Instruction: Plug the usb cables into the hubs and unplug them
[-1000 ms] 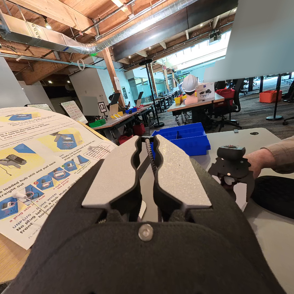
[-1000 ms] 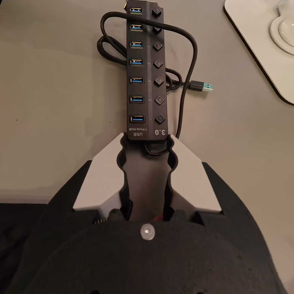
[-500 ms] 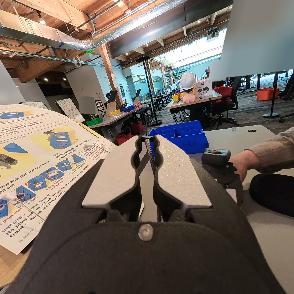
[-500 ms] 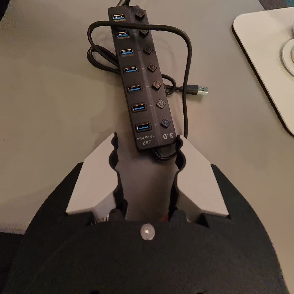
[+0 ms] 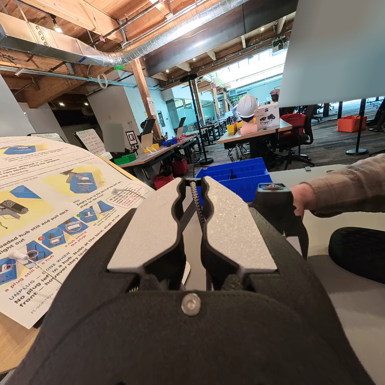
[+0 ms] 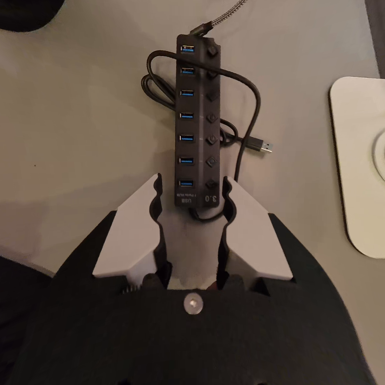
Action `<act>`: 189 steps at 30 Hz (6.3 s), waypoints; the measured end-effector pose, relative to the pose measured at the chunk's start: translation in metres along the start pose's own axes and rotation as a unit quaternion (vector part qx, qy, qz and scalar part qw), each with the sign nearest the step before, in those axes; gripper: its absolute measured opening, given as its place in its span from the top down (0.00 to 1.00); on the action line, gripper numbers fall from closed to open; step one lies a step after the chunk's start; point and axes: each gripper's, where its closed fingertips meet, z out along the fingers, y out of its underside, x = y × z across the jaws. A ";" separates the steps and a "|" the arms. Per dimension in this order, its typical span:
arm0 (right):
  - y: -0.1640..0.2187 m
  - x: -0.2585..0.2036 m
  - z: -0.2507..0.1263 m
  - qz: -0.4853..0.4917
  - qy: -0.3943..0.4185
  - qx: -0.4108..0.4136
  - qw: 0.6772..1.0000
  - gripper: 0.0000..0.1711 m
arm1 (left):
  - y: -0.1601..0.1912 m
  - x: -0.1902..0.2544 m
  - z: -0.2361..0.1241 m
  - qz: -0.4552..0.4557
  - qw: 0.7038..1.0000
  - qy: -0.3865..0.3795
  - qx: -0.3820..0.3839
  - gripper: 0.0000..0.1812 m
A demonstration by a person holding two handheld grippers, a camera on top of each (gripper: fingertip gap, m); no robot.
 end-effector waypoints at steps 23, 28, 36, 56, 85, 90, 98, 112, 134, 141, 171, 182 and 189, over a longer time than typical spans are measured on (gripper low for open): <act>0.009 0.014 -0.019 0.035 0.030 0.080 0.996 0.70 | -0.002 -0.001 -0.002 -0.001 1.000 -0.001 0.004 0.93; 0.000 0.022 -0.060 0.030 0.055 0.085 0.994 0.70 | 0.000 0.002 0.001 -0.002 1.000 0.004 0.002 0.93; 0.007 0.015 -0.081 0.011 0.056 0.027 0.998 0.70 | 0.003 0.006 0.005 -0.003 1.000 0.012 -0.002 0.93; 0.062 -0.010 -0.045 0.061 0.038 0.027 0.997 0.70 | 0.023 0.023 0.021 -0.006 0.999 0.040 -0.028 0.93; 0.063 -0.001 -0.035 0.057 0.023 0.021 0.998 0.70 | 0.026 0.025 0.022 -0.003 0.998 0.044 -0.034 0.93; 0.063 0.010 -0.072 0.014 0.043 -0.070 0.997 0.70 | 0.029 0.028 0.026 -0.006 0.998 0.048 -0.039 0.93; 0.056 0.028 -0.140 -0.061 0.050 -0.244 0.967 0.70 | 0.036 0.048 0.038 -0.003 0.996 0.076 -0.052 0.93; 0.075 0.013 -0.211 -0.090 0.030 -0.461 0.883 0.70 | 0.061 0.073 0.049 0.002 0.987 0.122 -0.100 0.92; 0.071 0.001 -0.175 -0.154 -0.014 -0.589 0.793 0.70 | 0.087 0.071 0.051 -0.017 0.984 0.128 -0.123 0.92; 0.060 -0.006 -0.158 -0.164 -0.020 -0.561 0.811 0.70 | 0.088 0.068 0.049 -0.019 0.984 0.125 -0.123 0.92; 0.005 0.019 -0.212 -0.106 0.000 -0.421 0.901 0.70 | 0.037 0.108 0.082 -0.075 0.992 0.100 -0.026 0.92; -0.021 0.027 -0.211 -0.137 -0.021 -0.478 0.868 0.70 | 0.027 0.101 0.089 -0.098 0.994 0.032 -0.022 0.93; -0.033 0.033 -0.210 -0.145 -0.022 -0.497 0.855 0.70 | 0.023 0.093 0.087 -0.097 0.995 0.003 -0.008 0.93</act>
